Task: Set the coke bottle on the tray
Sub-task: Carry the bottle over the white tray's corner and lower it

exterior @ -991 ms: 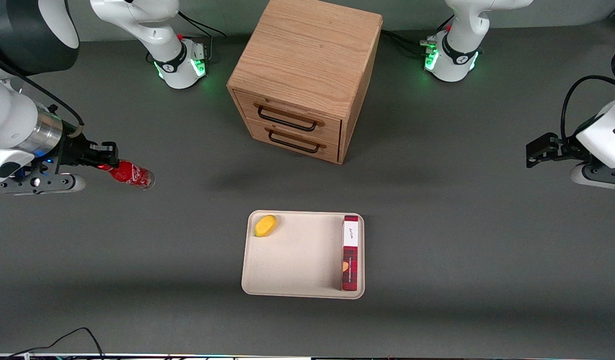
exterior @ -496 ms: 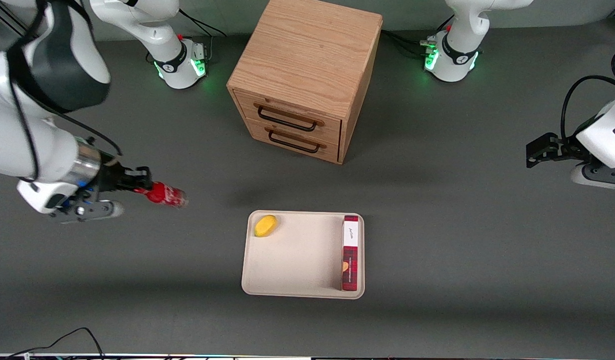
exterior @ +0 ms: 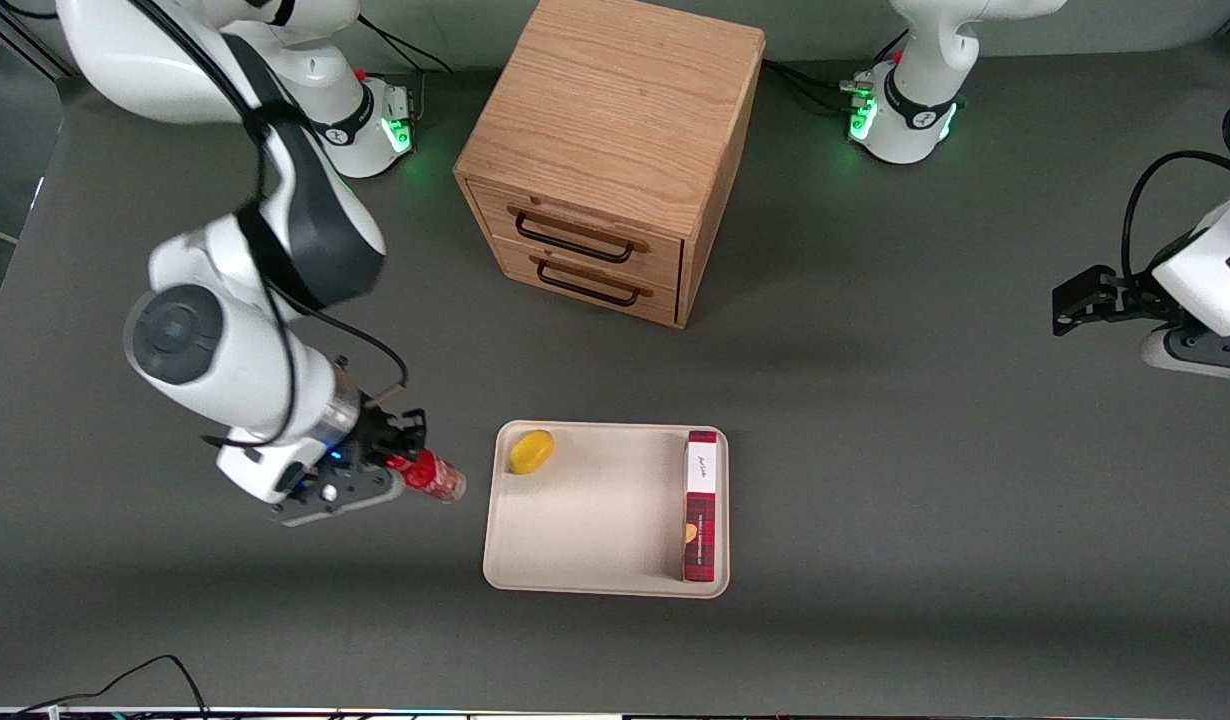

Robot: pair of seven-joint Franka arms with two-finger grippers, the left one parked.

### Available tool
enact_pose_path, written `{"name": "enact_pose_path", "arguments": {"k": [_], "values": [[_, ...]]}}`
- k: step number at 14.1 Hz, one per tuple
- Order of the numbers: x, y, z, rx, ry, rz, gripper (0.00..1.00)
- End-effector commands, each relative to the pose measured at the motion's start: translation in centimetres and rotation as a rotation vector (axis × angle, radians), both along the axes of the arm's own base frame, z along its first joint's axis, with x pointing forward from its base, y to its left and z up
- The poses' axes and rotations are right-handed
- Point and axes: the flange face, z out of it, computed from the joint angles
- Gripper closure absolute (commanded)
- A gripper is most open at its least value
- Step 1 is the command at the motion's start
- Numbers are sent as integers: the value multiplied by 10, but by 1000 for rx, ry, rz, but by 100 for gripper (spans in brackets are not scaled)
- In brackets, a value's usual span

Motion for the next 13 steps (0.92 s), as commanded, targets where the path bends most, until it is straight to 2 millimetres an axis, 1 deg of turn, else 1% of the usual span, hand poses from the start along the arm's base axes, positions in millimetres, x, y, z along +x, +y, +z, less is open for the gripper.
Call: {"name": "enact_pose_path", "arguments": {"k": [1, 3, 4, 6, 7, 9, 11, 13], "values": [[19, 23, -22, 11, -87, 21, 100], [29, 28, -47, 28, -127, 18, 100], [32, 30, -56, 35, -141, 20, 100], [30, 45, -73, 23, -156, 48, 100], [32, 44, -81, 20, -154, 47, 100], [28, 54, -91, 20, -143, 47, 100], [28, 55, -99, 18, -132, 45, 100], [28, 54, -103, 17, -127, 40, 100]]}}
